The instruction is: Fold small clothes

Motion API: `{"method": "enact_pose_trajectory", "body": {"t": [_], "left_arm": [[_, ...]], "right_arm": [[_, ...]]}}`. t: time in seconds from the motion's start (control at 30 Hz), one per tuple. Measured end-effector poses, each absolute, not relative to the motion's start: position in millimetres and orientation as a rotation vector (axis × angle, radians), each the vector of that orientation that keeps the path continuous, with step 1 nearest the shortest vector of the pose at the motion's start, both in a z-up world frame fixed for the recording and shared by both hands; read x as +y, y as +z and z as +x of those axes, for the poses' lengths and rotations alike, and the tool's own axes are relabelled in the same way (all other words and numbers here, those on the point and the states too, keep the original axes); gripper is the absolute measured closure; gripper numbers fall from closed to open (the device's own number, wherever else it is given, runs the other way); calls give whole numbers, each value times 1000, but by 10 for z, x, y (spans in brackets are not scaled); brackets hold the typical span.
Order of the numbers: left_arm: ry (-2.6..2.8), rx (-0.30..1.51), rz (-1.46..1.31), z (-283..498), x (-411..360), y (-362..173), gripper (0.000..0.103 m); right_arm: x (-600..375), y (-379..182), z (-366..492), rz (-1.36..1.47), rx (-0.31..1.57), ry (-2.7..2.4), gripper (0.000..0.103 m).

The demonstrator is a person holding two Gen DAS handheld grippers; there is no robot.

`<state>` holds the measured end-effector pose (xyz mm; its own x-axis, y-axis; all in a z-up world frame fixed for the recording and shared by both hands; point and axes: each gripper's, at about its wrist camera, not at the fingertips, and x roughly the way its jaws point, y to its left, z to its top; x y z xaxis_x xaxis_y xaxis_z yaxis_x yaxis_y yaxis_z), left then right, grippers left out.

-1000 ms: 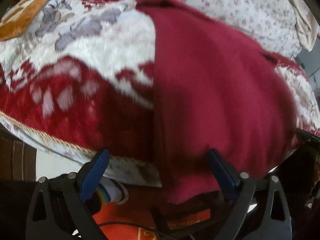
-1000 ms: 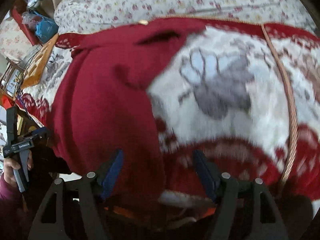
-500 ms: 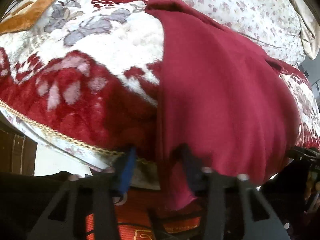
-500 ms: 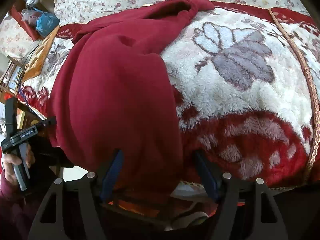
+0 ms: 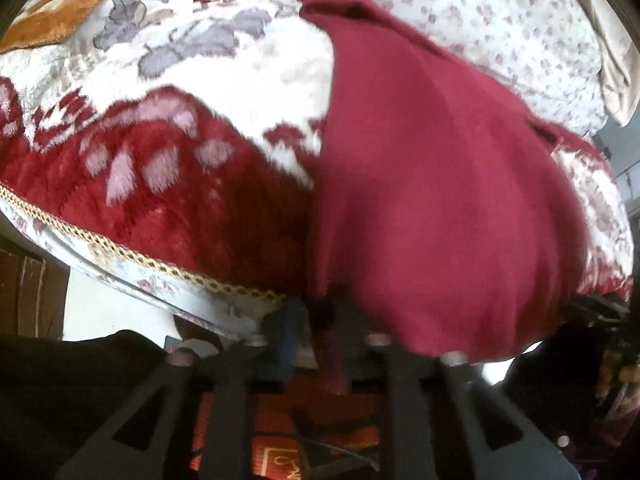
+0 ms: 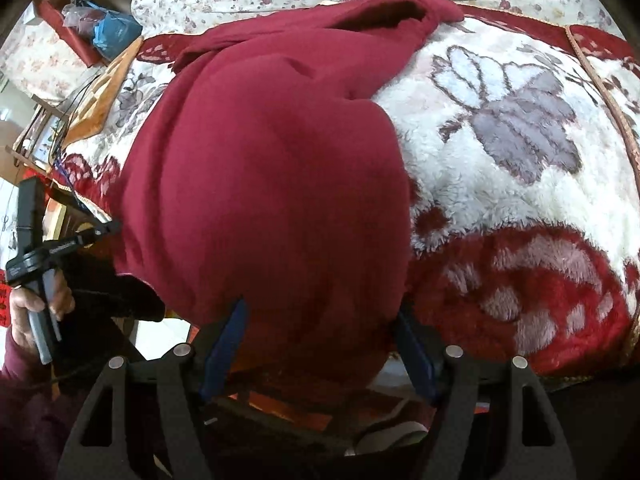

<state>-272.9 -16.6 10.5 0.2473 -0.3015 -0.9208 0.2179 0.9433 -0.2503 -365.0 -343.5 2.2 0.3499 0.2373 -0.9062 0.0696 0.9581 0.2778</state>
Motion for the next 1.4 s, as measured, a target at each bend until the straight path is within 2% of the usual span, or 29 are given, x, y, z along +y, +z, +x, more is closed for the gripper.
{"method": "enact_pose_trajectory", "body": {"t": [0.07, 0.23, 0.27, 0.3, 0.33, 0.37, 0.43, 0.67, 0.87, 1.0, 1.2, 1.4], "left_arm": [[-344, 1275, -79, -2718, -166, 81, 40], [-347, 1283, -92, -2687, -237, 21, 39], [-353, 1284, -71, -2700, -263, 10, 48], [-367, 1282, -51, -2719, -296, 16, 66], [-377, 1277, -36, -2733, -324, 38, 74], [-394, 1273, -32, -2762, -309, 67, 98], [-440, 1278, -80, -2753, -278, 169, 98], [-488, 1162, -118, -2827, 97, 786, 98], [-424, 1221, -124, -2820, 204, 559, 98], [-460, 1187, -147, -2774, 176, 702, 98], [-515, 1103, -186, -2443, 118, 1128, 98], [-536, 974, -217, -1745, -176, 1556, 98]], "right_arm": [[-3474, -1, -3652, 308, 1213, 112, 25], [-3514, -58, -3613, 353, 1202, 114, 26], [-3496, -45, -3617, 332, 1197, 107, 34], [-3485, -34, -3626, 309, 1191, 92, 41], [-3487, -25, -3636, 300, 1191, 80, 58], [-3514, -17, -3652, 304, 1186, 68, 76], [-3573, 17, -3675, 356, 1177, 90, 93], [-3439, 351, -3881, 402, 1138, 285, 93], [-3323, 91, -3858, 421, 1214, 305, 93], [-3286, 183, -3808, 433, 1192, 336, 93], [-3623, 609, -3589, 595, 1004, 395, 93], [-4124, 958, -3029, 688, 796, 311, 93]]}}
